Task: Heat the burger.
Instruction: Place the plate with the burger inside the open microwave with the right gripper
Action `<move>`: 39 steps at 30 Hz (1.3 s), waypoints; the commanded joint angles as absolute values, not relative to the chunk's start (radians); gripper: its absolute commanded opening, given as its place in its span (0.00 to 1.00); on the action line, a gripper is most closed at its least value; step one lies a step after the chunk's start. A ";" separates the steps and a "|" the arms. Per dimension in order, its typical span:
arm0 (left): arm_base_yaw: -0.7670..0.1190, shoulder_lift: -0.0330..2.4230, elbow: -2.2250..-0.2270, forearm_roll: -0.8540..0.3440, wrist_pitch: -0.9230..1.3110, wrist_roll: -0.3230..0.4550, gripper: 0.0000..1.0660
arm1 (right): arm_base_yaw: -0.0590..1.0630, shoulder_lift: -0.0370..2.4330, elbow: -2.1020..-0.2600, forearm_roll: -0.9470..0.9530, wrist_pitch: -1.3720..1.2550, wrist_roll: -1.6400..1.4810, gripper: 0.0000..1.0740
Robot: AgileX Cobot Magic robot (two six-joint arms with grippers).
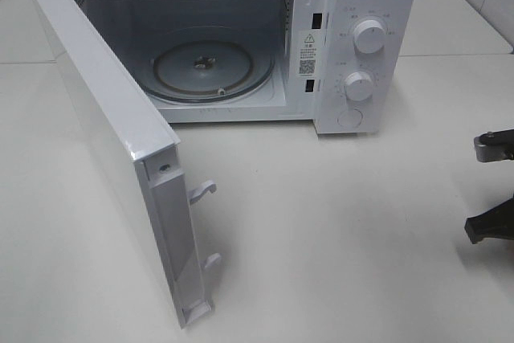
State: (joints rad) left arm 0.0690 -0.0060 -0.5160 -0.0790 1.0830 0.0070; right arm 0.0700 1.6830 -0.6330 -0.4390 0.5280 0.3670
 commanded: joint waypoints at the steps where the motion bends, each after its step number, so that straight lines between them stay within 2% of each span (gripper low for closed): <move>1: 0.067 -0.018 -0.514 -0.084 1.067 0.009 0.94 | 0.121 1.676 -0.626 -0.516 0.539 0.443 0.00; 18: 0.067 -0.018 -0.514 -0.084 1.067 0.009 0.94 | 0.284 1.674 -0.625 -0.721 0.635 0.630 0.00; 39: 0.067 -0.018 -0.514 -0.084 1.067 0.009 0.94 | 0.291 1.466 -0.625 -0.791 0.768 0.617 0.00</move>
State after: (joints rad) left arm 0.0690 -0.0060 -0.5160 -0.0790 1.0830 0.0070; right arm 0.2900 1.4940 -0.6250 -0.7320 0.7210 0.6240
